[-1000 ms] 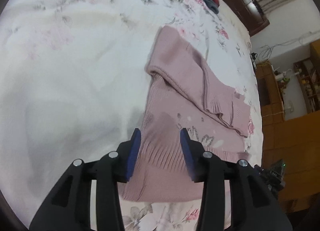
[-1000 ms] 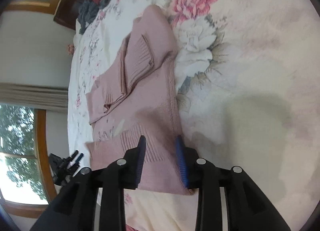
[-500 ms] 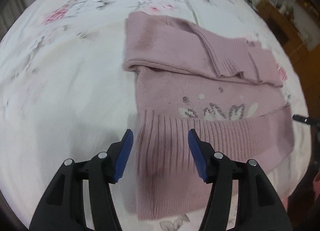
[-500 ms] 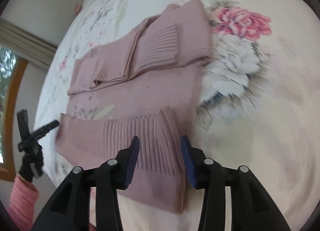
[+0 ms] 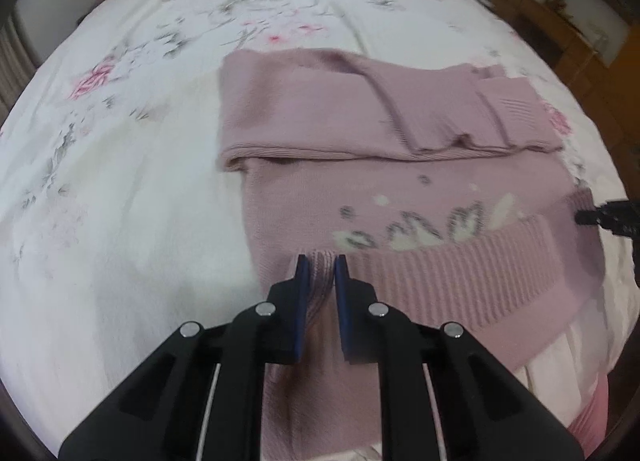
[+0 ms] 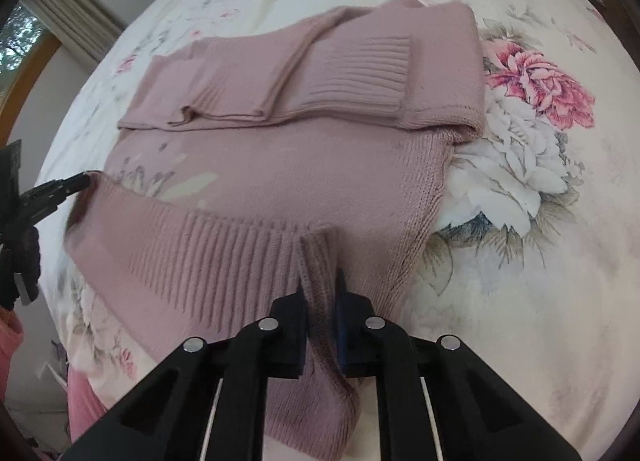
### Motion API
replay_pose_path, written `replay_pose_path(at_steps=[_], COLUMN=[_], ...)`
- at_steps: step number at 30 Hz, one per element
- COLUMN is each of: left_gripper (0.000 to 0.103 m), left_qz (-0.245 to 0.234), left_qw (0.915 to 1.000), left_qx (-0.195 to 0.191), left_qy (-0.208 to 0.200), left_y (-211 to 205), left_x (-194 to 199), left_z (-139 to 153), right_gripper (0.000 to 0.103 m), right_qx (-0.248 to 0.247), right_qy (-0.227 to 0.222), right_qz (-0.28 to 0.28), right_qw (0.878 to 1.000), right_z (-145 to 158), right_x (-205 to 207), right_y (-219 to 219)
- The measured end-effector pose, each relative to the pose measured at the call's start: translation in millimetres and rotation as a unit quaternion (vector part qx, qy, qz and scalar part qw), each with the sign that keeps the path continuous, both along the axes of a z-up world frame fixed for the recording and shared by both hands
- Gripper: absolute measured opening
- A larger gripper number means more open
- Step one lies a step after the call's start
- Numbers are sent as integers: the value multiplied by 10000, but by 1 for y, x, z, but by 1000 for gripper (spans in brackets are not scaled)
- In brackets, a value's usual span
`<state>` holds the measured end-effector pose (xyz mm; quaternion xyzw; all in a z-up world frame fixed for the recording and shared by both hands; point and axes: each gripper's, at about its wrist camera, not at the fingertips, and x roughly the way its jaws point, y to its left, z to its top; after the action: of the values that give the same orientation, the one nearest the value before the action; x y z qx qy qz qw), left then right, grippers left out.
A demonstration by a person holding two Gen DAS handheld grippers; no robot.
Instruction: Fold small clothes
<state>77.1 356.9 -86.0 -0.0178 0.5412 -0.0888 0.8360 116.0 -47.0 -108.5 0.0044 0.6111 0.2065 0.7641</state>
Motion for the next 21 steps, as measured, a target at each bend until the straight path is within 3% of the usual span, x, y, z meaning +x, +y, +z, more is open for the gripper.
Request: replay_pose_path(at_steps=[4, 6, 7, 9, 10, 13, 14, 15, 21], left_gripper=[16, 17, 20, 38, 38, 31, 14, 9, 8], left_qz=[-88, -20, 16, 39, 30, 7, 18, 32, 132], left_qw=[9995, 9995, 9994, 9991, 9990, 9992, 9994, 9995, 9997], left_qx=[266, 218, 158, 235, 258, 184, 95, 44, -199], left_qy=[127, 237, 296, 340, 361, 365, 340, 322, -29], left_y=[-4, 1, 4, 6, 7, 8, 10, 11, 23], left_x=[2, 7, 9, 13, 14, 13, 12, 11, -9], left_z=[-14, -23, -27, -32, -35, -38, -37, -35, -15], right_gripper=[15, 19, 21, 21, 21, 12, 12, 11, 10], right_qx=[49, 38, 54, 72, 103, 304, 328, 347, 791], right_qy=[61, 161, 190, 221, 248, 322, 284, 251, -12], right_qz=[-62, -84, -80, -62, -102, -211, -239, -240, -246], right_qw=[10000, 9998, 9998, 9997, 9996, 9988, 9988, 9988, 9966], right_z=[-1, -6, -8, -12, -14, -16, -14, -11, 13], right_x=[0, 2, 2, 3, 3, 3, 1, -1, -19], right_y=[-7, -10, -9, -6, -7, -9, -10, -11, -16])
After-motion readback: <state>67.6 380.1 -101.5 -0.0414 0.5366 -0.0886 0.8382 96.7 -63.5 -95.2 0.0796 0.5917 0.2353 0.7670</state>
